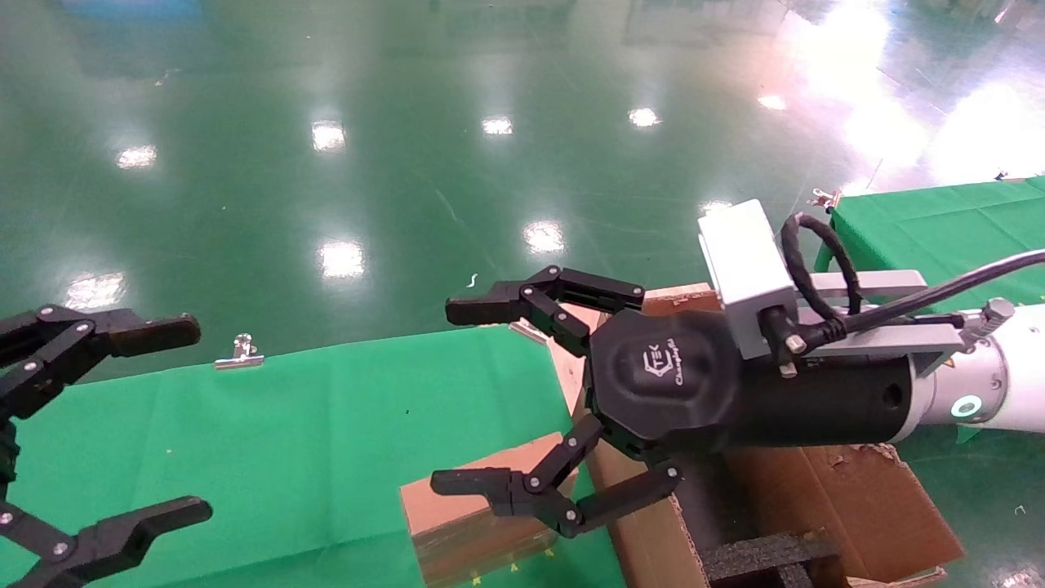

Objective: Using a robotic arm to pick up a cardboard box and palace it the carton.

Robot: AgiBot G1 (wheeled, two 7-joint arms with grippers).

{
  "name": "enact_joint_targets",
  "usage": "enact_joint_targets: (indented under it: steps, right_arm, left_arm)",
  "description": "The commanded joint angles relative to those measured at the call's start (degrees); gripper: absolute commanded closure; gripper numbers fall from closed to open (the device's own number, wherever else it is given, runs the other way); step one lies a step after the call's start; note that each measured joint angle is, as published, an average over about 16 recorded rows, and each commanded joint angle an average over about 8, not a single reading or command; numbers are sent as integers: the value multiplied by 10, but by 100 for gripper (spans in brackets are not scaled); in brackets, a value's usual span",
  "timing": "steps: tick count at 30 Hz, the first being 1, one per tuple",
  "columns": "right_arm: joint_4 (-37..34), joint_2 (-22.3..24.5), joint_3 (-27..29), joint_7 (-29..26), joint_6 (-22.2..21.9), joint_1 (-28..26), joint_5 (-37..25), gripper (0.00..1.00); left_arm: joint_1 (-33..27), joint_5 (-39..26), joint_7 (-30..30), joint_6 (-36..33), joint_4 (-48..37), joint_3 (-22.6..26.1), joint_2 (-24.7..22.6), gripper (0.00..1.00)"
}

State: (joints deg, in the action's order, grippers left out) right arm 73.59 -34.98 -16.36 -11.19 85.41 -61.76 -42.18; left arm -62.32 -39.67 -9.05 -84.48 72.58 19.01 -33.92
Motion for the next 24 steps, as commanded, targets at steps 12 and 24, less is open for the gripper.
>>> enact_joint_targets:
  steps: [12, 24]
  right_arm:
    - [0, 0, 0, 0, 0, 0, 0, 0]
    - [0, 0, 0, 1, 0, 0, 0, 0]
  left_arm:
    - [0, 0, 0, 0, 0, 0, 0, 0]
    - [0, 0, 0, 0, 0, 0, 0, 100]
